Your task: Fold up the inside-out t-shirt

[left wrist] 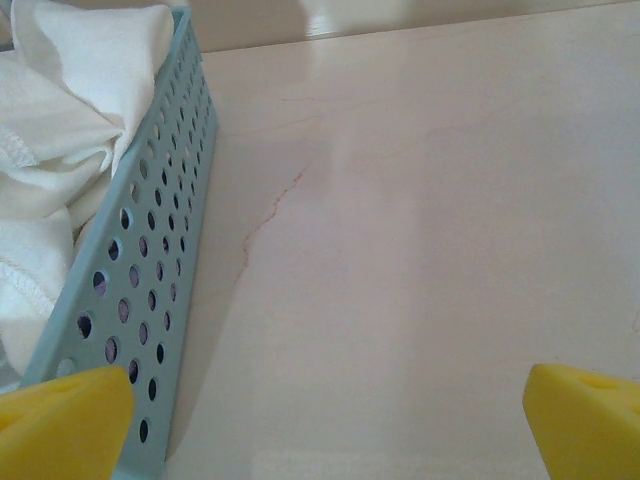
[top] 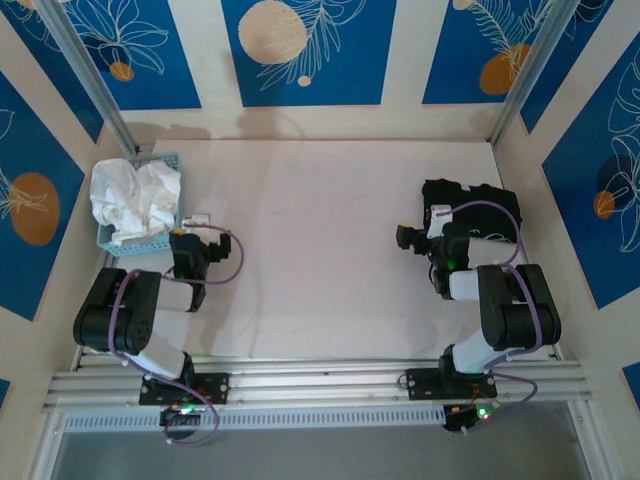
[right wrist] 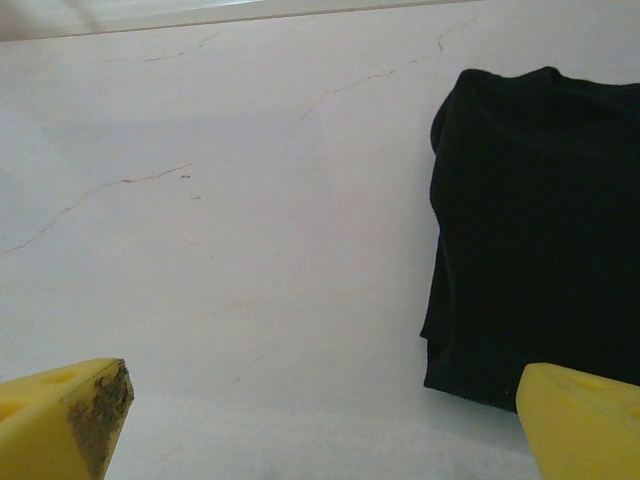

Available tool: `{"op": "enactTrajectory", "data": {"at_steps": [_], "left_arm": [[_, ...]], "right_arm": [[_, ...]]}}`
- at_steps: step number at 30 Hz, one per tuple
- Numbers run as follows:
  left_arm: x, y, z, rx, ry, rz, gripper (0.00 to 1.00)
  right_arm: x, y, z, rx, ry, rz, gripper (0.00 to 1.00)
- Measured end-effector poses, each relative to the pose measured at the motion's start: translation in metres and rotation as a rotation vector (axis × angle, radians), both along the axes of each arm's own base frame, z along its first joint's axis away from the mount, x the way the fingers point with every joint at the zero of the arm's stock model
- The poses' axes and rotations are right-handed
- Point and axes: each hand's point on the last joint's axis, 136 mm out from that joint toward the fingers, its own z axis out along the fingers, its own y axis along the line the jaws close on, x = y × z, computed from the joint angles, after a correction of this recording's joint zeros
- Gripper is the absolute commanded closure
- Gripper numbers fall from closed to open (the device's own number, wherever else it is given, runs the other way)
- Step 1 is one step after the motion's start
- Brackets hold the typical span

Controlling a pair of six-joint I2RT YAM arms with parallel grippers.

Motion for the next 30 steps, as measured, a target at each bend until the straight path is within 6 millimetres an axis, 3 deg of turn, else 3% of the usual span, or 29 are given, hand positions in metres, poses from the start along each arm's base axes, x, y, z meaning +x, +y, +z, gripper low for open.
{"op": "enactTrajectory", "data": {"at_steps": [11,15,18,20,22,24,28,30], "left_arm": [[-0.002,0.001,0.010,-0.007,-0.015,0.009,0.00],[-0.010,0.005,0.047,-0.031,-0.042,0.036,0.00],[-0.008,0.004,0.106,-0.126,-0.121,0.050,0.03],[-0.008,-0.002,0.139,-0.201,-0.169,0.033,0.05],[-0.011,-0.016,0.161,-0.321,-0.187,-0.027,0.06],[-0.012,-0.032,0.165,-0.417,-0.149,-0.087,0.06],[-0.004,-0.067,0.147,-0.514,0.043,-0.161,0.02],[-0.001,-0.081,0.139,-0.508,0.129,-0.179,0.02]], "right_arm": [[-0.005,-0.005,0.006,-0.006,0.025,-0.038,0.01],[-0.009,-0.020,0.067,0.082,-0.054,-0.124,0.01],[-0.019,-0.042,0.122,0.186,-0.145,-0.213,0.00],[-0.025,-0.047,0.146,0.233,-0.174,-0.237,0.02],[-0.029,-0.033,0.162,0.273,-0.171,-0.193,0.04],[-0.030,0.000,0.169,0.280,-0.136,-0.098,0.04],[-0.027,0.085,0.176,0.204,-0.028,0.144,0.04],[-0.022,0.110,0.171,0.151,0.022,0.211,0.04]]}}
